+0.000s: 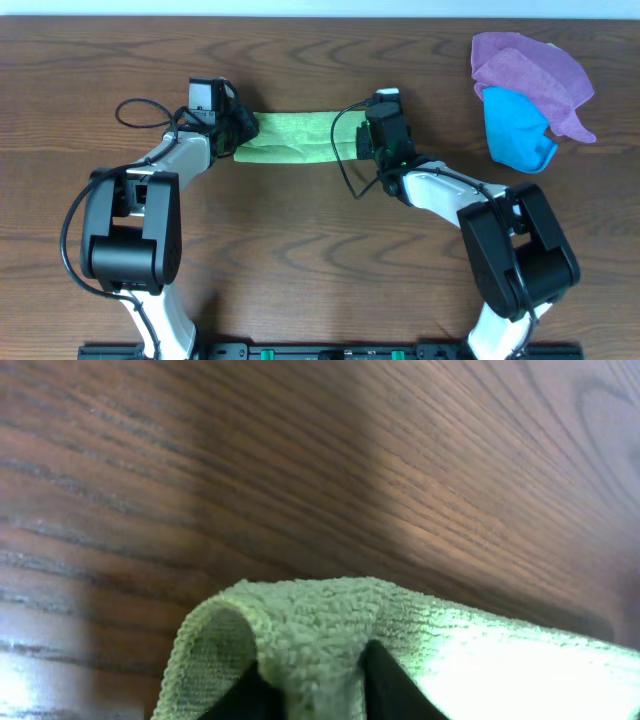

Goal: Fold the cloth
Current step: 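Press the folded green strip flat with both grippers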

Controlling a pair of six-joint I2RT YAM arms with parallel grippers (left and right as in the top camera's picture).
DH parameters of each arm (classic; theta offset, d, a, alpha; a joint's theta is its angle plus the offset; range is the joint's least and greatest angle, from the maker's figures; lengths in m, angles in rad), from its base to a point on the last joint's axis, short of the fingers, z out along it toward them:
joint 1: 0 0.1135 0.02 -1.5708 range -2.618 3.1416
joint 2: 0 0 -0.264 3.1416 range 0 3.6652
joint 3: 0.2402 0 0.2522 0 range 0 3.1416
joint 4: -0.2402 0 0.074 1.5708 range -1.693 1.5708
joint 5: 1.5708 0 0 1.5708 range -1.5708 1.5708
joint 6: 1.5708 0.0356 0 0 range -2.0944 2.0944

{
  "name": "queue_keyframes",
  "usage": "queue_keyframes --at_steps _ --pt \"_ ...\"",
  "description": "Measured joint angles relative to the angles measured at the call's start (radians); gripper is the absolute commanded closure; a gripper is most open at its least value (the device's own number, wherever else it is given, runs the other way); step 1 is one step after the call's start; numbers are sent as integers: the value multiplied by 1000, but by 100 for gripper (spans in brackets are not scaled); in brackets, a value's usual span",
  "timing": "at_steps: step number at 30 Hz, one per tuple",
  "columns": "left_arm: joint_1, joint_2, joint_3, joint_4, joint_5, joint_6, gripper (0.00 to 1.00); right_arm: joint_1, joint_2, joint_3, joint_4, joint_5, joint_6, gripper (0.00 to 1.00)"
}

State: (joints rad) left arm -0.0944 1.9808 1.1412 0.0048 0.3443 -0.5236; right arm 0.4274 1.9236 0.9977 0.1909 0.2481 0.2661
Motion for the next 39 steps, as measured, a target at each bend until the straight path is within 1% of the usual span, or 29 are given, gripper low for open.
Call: queue_keyframes --at_steps 2,5,14,18,23,26,31,33,36,39 --pt "0 0 0 0 -4 2 63 0 0 0 -4 0 0 66" --pt "1 0 0 0 -5 0 60 0 0 0 -16 0 0 67" --pt "28 -40 0 -12 -4 0 57 0 -3 0 -56 3 0 69" --pt "48 -107 0 -53 -2 0 56 0 -21 0 -78 4 0 69" --pt "55 -182 0 -129 6 -1 57 0 -63 0 -100 5 0 69" --pt "54 -203 0 -174 35 -4 52 0 -97 0 -121 7 0 68" --pt "51 -203 0 -243 60 -23 49 0 -121 0 -153 7 1 69" --pt "47 -203 0 -249 46 -26 46 0 -121 0 -168 6 2 69" --pt "40 -203 0 -230 11 -29 46 0 -121 0 -175 1 10 70" --pt "36 -185 0 -171 -10 -31 47 0 -121 0 -180 -10 14 71"
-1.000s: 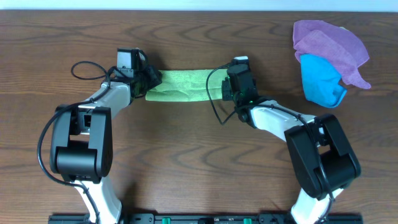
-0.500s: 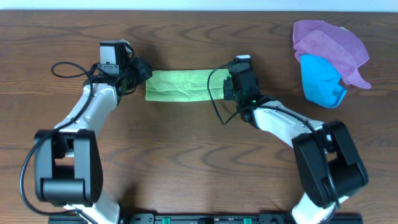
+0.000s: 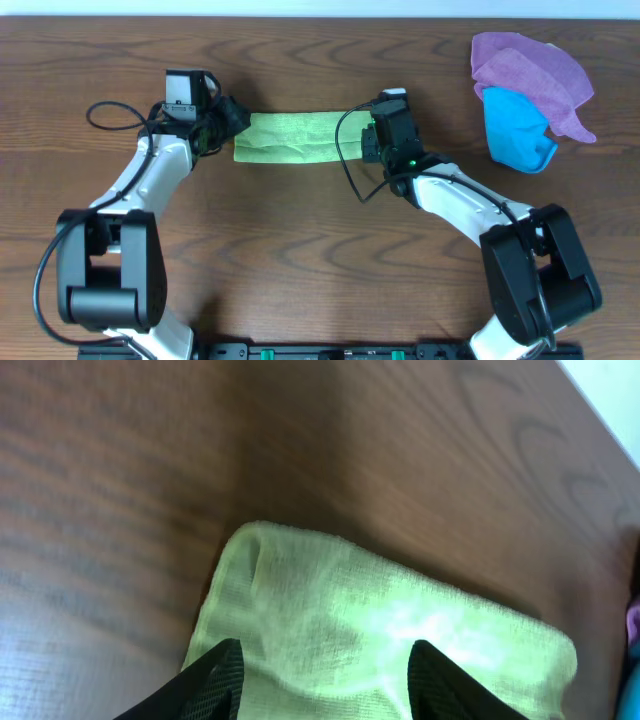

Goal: Fold the cloth
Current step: 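Press the folded green strip flat with both grippers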

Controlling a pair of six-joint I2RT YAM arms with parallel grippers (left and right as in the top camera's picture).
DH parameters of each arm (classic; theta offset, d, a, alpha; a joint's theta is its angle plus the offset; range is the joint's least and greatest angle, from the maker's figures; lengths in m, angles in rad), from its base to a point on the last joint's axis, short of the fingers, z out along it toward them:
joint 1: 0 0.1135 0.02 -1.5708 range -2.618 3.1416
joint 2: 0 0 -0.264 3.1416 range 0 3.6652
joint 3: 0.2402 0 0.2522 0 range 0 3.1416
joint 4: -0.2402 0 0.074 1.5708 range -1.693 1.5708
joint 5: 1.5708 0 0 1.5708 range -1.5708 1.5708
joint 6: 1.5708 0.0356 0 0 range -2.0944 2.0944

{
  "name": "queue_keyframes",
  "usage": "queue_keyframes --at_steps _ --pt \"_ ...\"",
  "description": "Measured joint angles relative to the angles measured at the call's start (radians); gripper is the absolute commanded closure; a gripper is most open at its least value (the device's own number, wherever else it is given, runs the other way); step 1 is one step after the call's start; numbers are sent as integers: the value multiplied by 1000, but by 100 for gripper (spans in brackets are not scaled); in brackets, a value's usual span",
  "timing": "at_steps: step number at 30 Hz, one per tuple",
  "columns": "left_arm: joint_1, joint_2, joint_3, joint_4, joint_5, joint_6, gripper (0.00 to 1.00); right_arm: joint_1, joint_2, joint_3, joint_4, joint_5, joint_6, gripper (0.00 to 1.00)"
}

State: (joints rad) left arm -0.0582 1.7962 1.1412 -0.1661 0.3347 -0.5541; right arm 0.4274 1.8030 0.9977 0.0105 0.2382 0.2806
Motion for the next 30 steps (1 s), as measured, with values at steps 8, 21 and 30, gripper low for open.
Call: queue_keyframes --at_steps 8,21,30 --pt "0 123 0 87 -2 0 47 7 0 0 0 -3 0 71" --pt "0 126 0 204 -21 0 46 13 0 0 0 -5 1 71" --pt "0 161 0 236 -24 -23 47 13 0 0 -2 -6 1 71"
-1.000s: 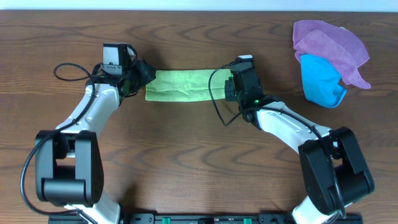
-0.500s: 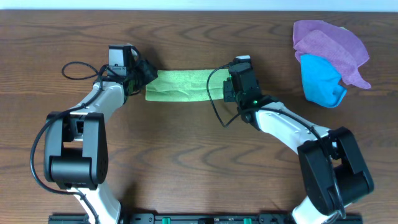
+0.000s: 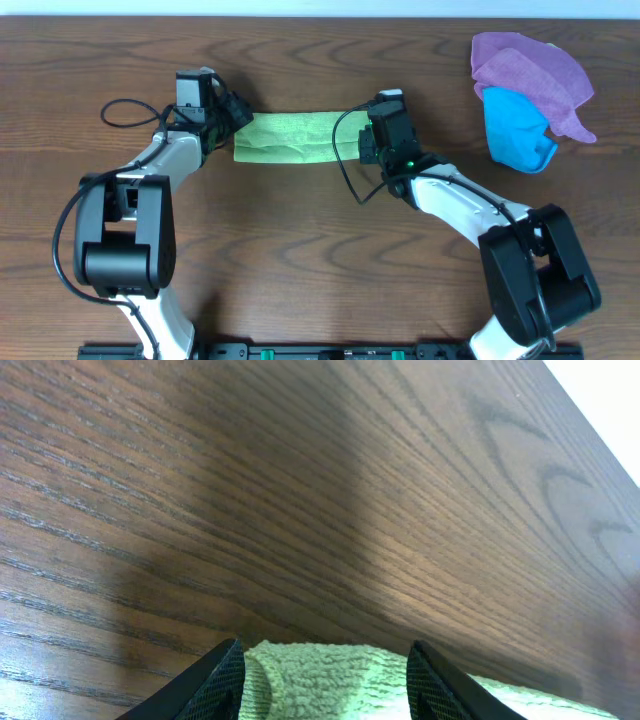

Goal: Fold the cloth
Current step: 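Press the folded green strip flat with both grippers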

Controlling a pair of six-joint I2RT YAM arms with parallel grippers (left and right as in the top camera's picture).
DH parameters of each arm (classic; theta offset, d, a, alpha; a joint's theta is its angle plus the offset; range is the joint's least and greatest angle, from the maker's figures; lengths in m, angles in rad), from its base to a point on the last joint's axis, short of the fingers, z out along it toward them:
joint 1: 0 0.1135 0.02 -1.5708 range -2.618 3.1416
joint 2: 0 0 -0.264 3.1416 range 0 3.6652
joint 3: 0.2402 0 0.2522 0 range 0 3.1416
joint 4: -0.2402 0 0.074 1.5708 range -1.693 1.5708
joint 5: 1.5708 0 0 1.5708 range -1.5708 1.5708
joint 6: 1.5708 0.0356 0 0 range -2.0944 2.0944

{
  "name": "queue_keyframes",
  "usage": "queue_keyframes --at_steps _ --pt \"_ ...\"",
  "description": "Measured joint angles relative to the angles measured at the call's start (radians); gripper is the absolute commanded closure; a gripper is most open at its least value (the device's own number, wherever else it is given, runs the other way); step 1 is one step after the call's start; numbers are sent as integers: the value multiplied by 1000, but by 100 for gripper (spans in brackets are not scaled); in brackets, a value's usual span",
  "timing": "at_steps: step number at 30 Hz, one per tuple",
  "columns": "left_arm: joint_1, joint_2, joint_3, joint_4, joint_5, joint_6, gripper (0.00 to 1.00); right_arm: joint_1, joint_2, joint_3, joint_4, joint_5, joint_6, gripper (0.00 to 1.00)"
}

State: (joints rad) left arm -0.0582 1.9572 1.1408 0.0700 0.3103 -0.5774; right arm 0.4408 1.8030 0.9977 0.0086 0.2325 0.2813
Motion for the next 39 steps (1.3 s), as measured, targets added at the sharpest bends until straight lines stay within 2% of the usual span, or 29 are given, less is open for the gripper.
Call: queue_keyframes --at_steps 30,39 --pt "-37 2 0 1 23 -29 46 0 0 0 -1 0 0 72" --pt "-42 2 0 9 48 -31 51 0 0 0 -29 0 0 74"
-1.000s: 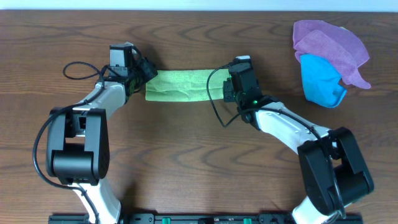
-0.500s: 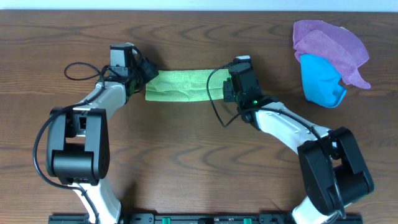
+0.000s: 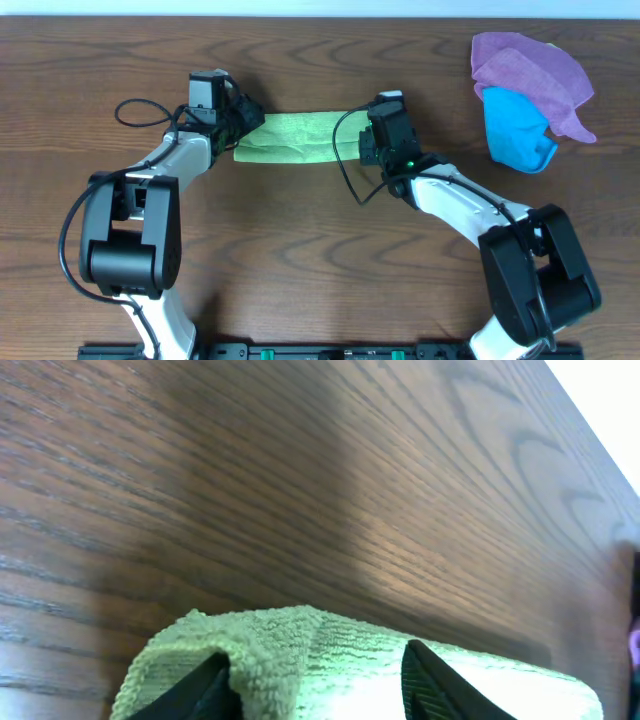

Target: Fold the cloth

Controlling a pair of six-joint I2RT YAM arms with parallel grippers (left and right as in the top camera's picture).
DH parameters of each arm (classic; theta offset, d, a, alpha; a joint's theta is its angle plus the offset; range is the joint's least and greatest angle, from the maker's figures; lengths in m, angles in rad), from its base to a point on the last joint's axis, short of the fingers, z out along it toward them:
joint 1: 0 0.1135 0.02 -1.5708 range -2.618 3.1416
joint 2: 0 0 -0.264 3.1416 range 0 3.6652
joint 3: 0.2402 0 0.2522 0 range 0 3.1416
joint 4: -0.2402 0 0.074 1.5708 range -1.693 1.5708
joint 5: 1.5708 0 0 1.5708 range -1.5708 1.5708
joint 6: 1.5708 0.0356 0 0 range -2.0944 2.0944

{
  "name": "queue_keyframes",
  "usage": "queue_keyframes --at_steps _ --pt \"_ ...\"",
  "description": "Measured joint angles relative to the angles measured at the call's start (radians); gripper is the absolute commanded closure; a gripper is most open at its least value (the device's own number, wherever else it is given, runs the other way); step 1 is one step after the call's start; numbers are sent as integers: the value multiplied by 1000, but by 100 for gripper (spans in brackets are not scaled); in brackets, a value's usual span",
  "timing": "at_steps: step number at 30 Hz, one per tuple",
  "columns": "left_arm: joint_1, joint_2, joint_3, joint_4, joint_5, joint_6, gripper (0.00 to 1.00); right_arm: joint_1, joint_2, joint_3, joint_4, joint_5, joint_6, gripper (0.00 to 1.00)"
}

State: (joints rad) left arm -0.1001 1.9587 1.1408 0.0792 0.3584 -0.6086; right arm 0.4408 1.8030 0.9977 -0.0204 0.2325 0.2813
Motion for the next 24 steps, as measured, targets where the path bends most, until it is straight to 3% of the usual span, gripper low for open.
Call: queue_keyframes --at_steps 9,24 --pt "52 0 0 107 150 -73 59 0 0 0 -40 0 0 76" --pt "74 -131 10 105 219 -102 55 0 0 0 -43 0 6 78"
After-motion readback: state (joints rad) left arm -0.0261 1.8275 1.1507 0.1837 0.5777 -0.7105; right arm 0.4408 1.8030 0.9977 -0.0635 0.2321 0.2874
